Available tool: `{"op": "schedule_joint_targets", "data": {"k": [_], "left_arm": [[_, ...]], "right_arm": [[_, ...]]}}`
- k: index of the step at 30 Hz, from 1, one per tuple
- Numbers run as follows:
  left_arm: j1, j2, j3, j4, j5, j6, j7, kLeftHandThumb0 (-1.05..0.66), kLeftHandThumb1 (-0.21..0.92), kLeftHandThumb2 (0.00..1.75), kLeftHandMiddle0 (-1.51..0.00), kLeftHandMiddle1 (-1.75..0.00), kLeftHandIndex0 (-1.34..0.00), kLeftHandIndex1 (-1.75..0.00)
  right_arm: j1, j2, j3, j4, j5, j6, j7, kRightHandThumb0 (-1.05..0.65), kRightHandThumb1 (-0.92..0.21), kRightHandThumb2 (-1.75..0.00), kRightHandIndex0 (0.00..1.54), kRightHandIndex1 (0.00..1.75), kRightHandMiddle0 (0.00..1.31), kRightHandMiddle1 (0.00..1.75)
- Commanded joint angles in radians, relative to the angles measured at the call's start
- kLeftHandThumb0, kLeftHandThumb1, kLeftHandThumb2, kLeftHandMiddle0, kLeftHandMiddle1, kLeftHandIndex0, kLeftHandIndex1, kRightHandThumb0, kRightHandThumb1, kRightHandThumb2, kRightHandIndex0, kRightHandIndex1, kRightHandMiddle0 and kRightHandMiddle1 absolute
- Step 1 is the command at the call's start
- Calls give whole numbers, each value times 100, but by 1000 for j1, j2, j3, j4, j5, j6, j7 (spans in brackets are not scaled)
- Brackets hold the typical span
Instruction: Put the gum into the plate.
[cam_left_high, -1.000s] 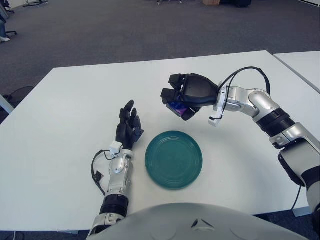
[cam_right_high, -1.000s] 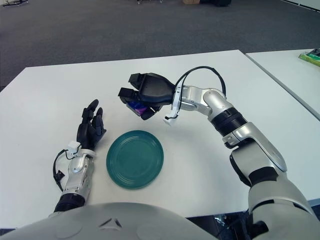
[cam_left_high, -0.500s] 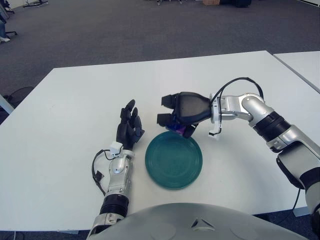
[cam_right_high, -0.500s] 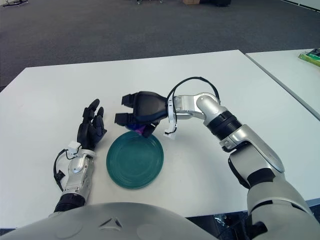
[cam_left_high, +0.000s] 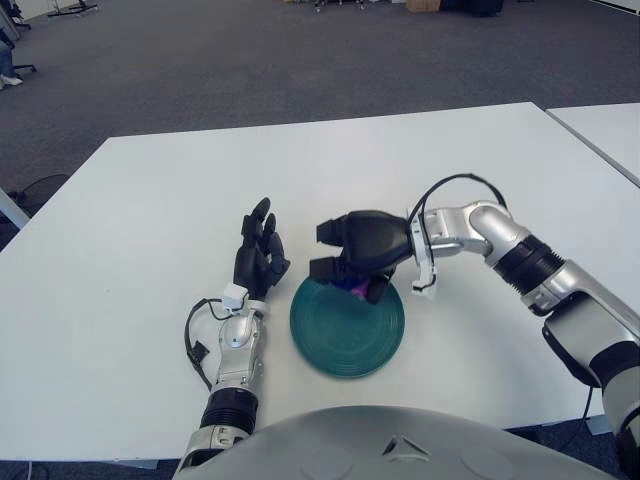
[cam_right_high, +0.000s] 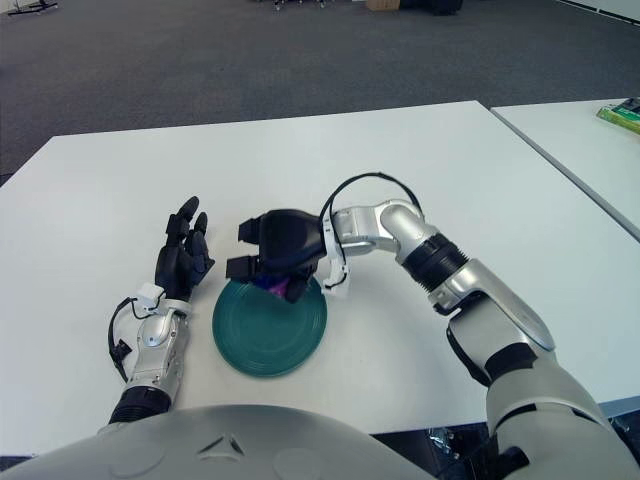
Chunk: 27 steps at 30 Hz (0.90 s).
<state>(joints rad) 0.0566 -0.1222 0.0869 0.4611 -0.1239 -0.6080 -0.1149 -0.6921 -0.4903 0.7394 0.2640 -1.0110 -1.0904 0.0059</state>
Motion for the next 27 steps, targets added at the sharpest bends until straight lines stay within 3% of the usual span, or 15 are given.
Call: {"op": "schedule_joint_targets", "data": {"k": [1,6,18,20,27], "left_arm": [[89,-49,21,126,-68,26,-24,-81,92,96,-22,-1,0,-46],[86,-50,23,130,-73,32,-27,-78,92,98,-23,-1,0,-46],[90,-52,15,119,-56,36,-12,-75,92,101,-25,-2,0,-46],[89,-52,15,119,-56,35,-12,-76,92,101,-25,-2,0,-47],[89,-55,16,114,-63,51,-12,-77,92,101,-26,-2,0,-50]], "right_arm": [[21,3,10,-10,3,24,61,-39,-63,-91,111,175,38,174],[54,7,10,-33,36,71,171,-39,-64,-90,113,175,37,175],[88,30,12,-64,71,92,274,-39,-66,-87,118,175,36,175],[97,32,11,-73,60,90,265,-39,-66,-87,117,175,36,175],[168,24,16,-126,-117,113,80,-40,-61,-94,116,175,40,175]]}}
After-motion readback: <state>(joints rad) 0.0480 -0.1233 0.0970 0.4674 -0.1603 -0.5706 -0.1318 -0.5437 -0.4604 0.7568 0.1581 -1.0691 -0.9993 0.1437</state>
